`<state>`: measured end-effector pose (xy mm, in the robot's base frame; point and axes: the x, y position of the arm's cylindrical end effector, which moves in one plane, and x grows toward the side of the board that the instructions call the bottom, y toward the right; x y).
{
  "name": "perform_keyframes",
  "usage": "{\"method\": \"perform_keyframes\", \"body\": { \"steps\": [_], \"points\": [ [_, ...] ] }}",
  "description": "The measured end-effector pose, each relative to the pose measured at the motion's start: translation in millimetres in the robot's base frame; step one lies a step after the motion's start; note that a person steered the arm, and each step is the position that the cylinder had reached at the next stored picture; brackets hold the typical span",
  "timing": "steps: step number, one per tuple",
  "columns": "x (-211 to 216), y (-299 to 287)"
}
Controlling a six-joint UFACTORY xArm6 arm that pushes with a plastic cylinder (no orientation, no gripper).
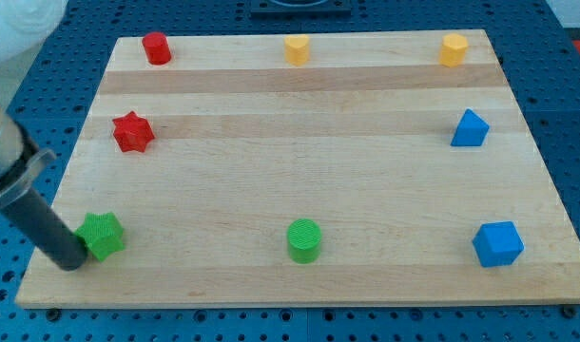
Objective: Slide the green star towards the center
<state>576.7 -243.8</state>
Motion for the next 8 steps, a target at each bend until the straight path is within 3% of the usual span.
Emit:
{"method": "perform_keyframes", "body": {
  "steps": [5, 6, 8],
  "points": [
    [-118, 78],
    [-118, 119],
    [-58, 137]
  ]
}}
